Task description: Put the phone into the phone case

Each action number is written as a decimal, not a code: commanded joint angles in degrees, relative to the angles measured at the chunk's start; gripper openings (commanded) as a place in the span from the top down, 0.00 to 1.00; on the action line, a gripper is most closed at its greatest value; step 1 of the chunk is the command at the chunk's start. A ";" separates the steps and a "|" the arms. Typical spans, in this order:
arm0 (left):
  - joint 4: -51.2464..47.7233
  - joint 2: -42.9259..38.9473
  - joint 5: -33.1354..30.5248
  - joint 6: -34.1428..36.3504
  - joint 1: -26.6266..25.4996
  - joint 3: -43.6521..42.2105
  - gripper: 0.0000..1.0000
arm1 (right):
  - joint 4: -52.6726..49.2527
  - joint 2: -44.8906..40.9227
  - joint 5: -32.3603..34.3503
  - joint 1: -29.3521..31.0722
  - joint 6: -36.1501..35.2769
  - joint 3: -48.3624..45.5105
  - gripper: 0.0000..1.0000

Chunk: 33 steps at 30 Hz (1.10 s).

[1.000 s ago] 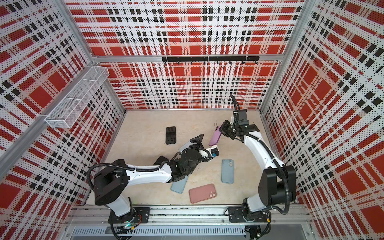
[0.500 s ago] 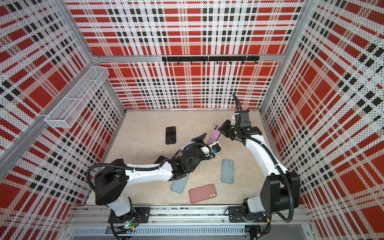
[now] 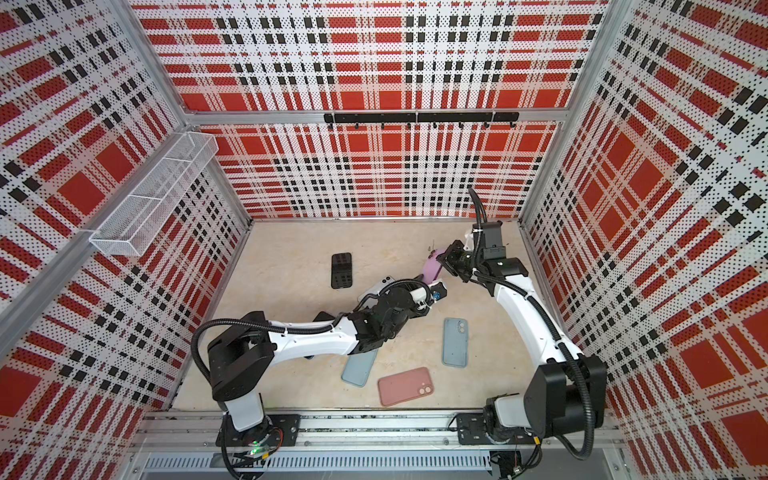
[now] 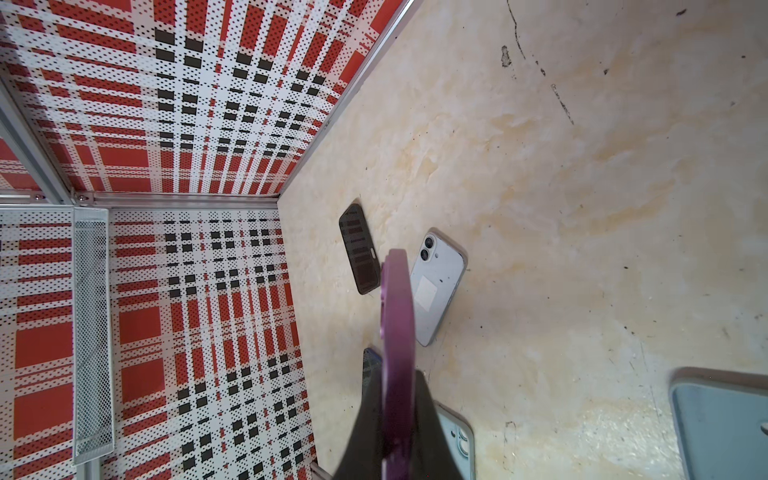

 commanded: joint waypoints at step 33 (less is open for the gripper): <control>-48.60 -11.45 75.67 -41.65 35.00 16.13 1.00 | 11.45 -9.52 -8.75 -2.18 -32.91 -3.75 0.23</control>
